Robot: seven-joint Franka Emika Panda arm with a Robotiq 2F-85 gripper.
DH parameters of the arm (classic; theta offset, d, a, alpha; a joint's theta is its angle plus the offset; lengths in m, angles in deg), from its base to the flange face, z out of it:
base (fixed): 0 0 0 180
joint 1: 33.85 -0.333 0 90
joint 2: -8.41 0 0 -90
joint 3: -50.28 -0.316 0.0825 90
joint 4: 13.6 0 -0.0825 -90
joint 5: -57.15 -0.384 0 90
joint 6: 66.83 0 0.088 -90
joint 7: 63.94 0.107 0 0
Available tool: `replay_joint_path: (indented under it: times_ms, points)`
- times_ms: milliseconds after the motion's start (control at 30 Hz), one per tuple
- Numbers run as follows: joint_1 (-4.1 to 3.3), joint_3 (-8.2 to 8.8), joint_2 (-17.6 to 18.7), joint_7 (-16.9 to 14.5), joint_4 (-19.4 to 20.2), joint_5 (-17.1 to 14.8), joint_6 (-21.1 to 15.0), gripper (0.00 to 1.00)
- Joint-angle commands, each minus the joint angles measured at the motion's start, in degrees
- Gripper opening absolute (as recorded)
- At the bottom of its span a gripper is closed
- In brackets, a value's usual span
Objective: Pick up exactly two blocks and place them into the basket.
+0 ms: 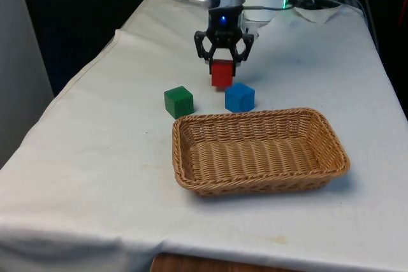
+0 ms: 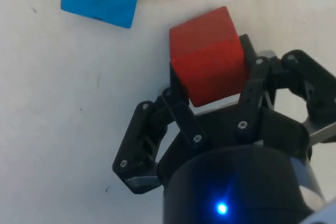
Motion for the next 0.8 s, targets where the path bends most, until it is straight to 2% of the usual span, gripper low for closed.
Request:
replay_joint_path:
  times_ms: [0,33,67,100,200,367,400,433,533,667,700,767]
  points:
    - [-0.29,0.86,-0.7,0.5,0.1,1.1,0.7,0.01]
    - [-0.29,1.03,-1.2,0.4,0.1,1.3,1.1,0.01]
    - [0.00,0.40,-1.2,-0.1,0.0,0.3,0.9,0.01]
    - [-0.29,1.20,-1.7,0.5,0.0,1.5,1.4,0.01]
    - [-0.29,1.55,-3.1,0.6,-0.2,2.3,2.6,0.01]
    - [-0.23,1.38,-4.9,1.2,-2.3,3.1,5.7,0.01]
    - [0.00,1.03,-5.2,0.2,-1.5,2.1,4.8,0.01]
    - [-0.23,1.32,-5.1,1.3,-2.8,3.1,6.2,0.01]
    - [-0.29,1.09,-5.8,1.3,-4.8,3.0,8.8,0.01]
    - [-0.29,0.74,-6.4,1.1,-6.8,2.8,11.1,0.01]
    - [-0.11,0.63,-6.3,0.4,-6.4,2.1,10.5,0.01]
    - [-0.29,0.57,-6.7,1.1,-7.8,2.6,12.3,0.01]
